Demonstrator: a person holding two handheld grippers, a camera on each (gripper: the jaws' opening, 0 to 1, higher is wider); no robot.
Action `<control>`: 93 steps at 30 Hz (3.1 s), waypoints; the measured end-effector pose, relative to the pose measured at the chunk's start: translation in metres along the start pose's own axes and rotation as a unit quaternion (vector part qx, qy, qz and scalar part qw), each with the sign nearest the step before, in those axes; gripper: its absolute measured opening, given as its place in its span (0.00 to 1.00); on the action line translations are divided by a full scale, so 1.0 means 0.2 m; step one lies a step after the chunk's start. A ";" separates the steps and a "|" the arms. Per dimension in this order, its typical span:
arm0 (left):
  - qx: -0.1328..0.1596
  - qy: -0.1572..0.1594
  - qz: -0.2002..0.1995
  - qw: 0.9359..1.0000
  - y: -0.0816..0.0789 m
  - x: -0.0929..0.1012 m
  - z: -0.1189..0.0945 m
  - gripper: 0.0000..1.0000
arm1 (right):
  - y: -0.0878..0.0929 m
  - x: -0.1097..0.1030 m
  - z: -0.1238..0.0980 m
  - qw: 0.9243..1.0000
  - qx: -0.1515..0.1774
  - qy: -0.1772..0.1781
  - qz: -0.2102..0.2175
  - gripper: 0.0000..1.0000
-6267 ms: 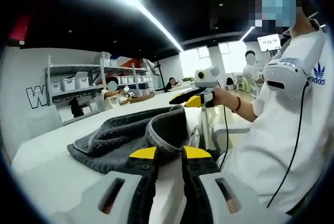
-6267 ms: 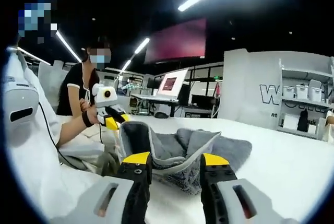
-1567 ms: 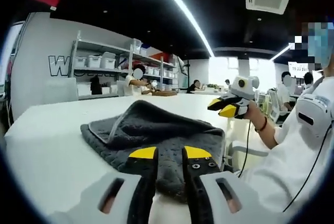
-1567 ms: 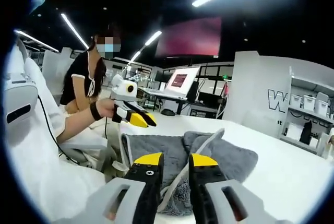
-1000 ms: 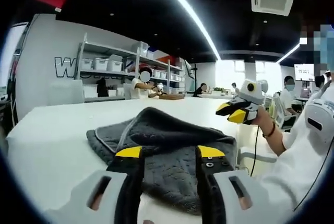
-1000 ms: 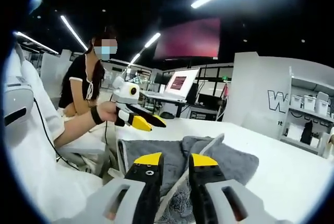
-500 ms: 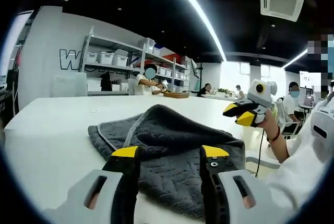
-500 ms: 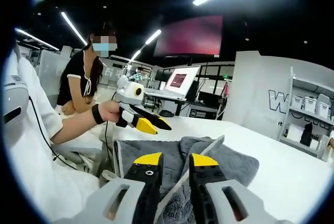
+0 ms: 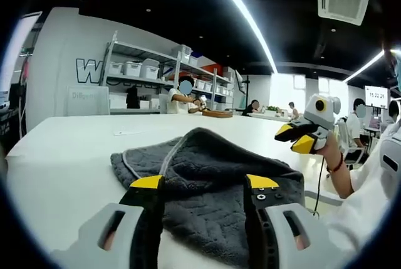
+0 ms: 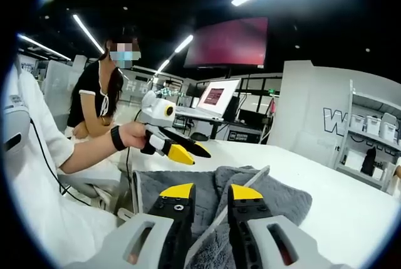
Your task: Open the folded towel by lifting each exposed corner and separating the folded layers until the towel lies flat within the target outline without major curled edges
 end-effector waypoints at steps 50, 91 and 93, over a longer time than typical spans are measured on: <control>0.009 -0.076 -0.067 0.995 -0.07 -0.28 0.24 0.58 | -0.06 0.15 0.23 1.000 -0.019 0.013 -0.003 0.27; -0.001 -0.114 -0.121 0.986 -0.14 -0.40 0.44 0.56 | -0.08 0.29 0.49 0.998 -0.063 0.027 0.008 0.26; 0.002 -0.114 -0.122 0.986 -0.15 -0.40 0.44 0.57 | -0.08 0.29 0.50 0.998 -0.063 0.028 0.007 0.26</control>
Point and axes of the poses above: the point that each gripper's makers call its tool centre point, and the gripper's own axes: z roughly forward along the fingers, x roughly to its right, y roughly out of its underside, the point moved 8 cm from there along -z, roughly backward along the fingers, and after that the axes turned 8 degrees about -z, right-handed, at the moved point
